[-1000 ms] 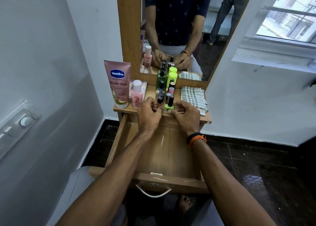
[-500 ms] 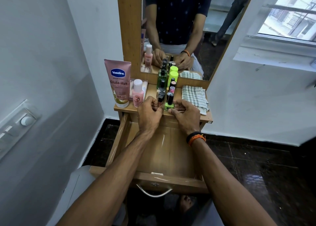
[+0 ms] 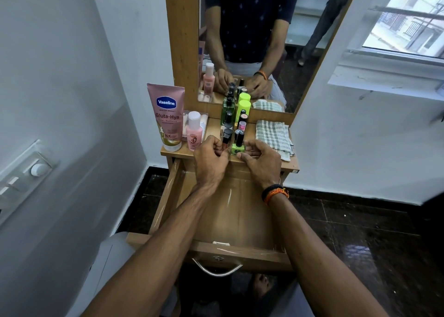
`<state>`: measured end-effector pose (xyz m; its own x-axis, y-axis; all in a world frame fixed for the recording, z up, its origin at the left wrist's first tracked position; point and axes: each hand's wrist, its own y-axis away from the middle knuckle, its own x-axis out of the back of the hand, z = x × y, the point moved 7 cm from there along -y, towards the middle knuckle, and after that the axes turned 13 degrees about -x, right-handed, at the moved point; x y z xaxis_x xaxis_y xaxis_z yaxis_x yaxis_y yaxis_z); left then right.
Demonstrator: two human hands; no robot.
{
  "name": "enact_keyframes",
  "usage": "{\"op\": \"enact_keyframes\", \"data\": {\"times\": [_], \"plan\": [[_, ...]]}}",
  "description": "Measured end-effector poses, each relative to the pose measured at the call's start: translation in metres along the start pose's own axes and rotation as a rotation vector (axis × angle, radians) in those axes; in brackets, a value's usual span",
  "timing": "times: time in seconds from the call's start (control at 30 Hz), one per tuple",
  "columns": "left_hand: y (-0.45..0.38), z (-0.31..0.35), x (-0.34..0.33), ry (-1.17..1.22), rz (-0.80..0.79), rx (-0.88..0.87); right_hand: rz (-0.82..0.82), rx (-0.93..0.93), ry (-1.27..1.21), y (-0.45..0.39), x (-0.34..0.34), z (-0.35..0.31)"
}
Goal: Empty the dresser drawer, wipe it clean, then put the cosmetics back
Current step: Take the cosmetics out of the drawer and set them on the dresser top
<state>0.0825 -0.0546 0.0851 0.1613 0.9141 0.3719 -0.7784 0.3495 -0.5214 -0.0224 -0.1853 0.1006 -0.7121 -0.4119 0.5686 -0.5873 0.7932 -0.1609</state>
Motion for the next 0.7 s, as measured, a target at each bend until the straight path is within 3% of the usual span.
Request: {"op": "enact_keyframes", "data": {"times": [0.7], "plan": [[0.0047, -0.0005, 0.0047, -0.02, 0.005, 0.01, -0.01, 0.026, -0.046, 0.0004, 0.0009, 0.0044]]}}
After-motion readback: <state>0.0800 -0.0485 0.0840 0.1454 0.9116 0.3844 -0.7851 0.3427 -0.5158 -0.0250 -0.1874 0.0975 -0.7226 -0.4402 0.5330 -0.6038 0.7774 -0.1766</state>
